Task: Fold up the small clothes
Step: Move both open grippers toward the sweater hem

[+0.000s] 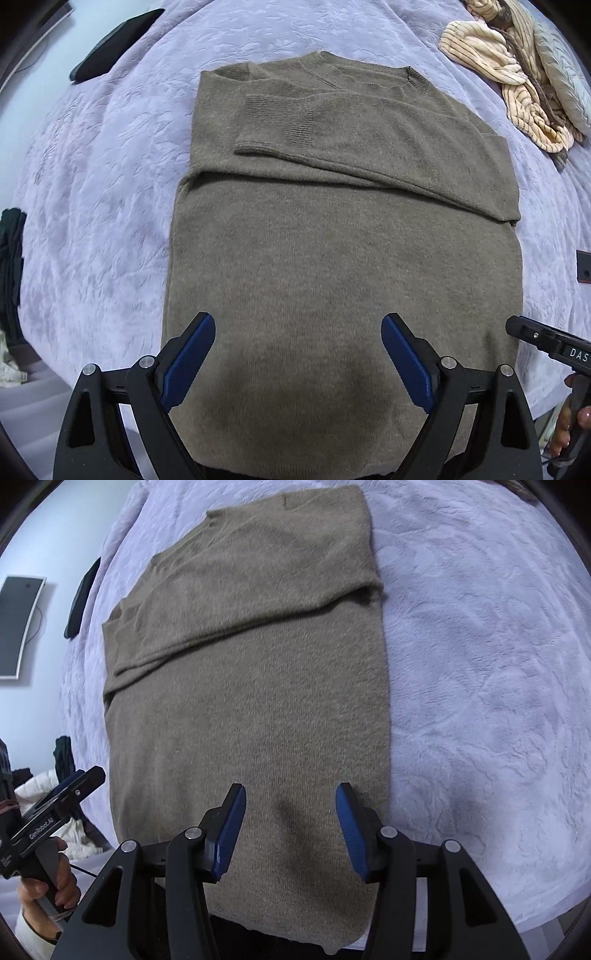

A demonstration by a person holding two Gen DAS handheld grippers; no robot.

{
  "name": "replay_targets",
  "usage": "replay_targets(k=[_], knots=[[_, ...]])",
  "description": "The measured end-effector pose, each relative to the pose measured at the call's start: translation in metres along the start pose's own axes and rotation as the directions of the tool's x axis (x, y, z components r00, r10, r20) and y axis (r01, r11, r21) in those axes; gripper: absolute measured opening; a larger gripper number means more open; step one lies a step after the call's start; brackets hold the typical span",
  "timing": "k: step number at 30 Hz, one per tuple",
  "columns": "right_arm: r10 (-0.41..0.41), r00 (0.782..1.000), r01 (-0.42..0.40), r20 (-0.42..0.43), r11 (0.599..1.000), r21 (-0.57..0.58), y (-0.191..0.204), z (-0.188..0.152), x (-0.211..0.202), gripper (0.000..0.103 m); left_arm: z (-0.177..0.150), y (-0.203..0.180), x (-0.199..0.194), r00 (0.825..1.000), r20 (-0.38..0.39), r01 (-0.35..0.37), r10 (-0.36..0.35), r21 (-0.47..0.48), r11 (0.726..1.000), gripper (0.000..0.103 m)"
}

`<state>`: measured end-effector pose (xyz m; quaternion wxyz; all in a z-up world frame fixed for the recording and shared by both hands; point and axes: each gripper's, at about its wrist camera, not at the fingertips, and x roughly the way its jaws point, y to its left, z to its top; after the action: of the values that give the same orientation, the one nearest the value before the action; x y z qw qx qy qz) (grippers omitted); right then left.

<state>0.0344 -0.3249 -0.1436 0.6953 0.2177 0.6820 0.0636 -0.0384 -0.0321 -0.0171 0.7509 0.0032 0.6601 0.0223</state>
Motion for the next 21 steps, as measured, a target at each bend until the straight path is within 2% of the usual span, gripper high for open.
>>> replay_targets(k=[4, 7, 15, 21], knots=[[0.014, 0.999, -0.015, -0.029, 1.000, -0.027, 0.004, -0.002, 0.003, 0.055, -0.001, 0.006, -0.007, 1.000, -0.002, -0.011, 0.011, -0.070, 0.997, 0.092], [0.017, 0.999, -0.019, -0.033, 0.999, -0.049, 0.010, -0.004, 0.003, 0.055, -0.006, 0.008, -0.018, 1.000, 0.011, -0.012, 0.013, -0.083, 0.996, 0.092], [0.036, 0.999, -0.035, 0.028, 0.999, -0.023, 0.024, -0.025, -0.011, 0.057, -0.017, 0.016, -0.020, 1.000, 0.020, -0.016, 0.016, -0.009, 1.000, 0.092], [0.001, 0.999, -0.004, 0.043, 0.998, 0.056, 0.020, -0.059, -0.007, 0.057, -0.033, 0.030, -0.013, 0.999, 0.023, 0.027, -0.028, 0.051, 0.998, 0.092]])
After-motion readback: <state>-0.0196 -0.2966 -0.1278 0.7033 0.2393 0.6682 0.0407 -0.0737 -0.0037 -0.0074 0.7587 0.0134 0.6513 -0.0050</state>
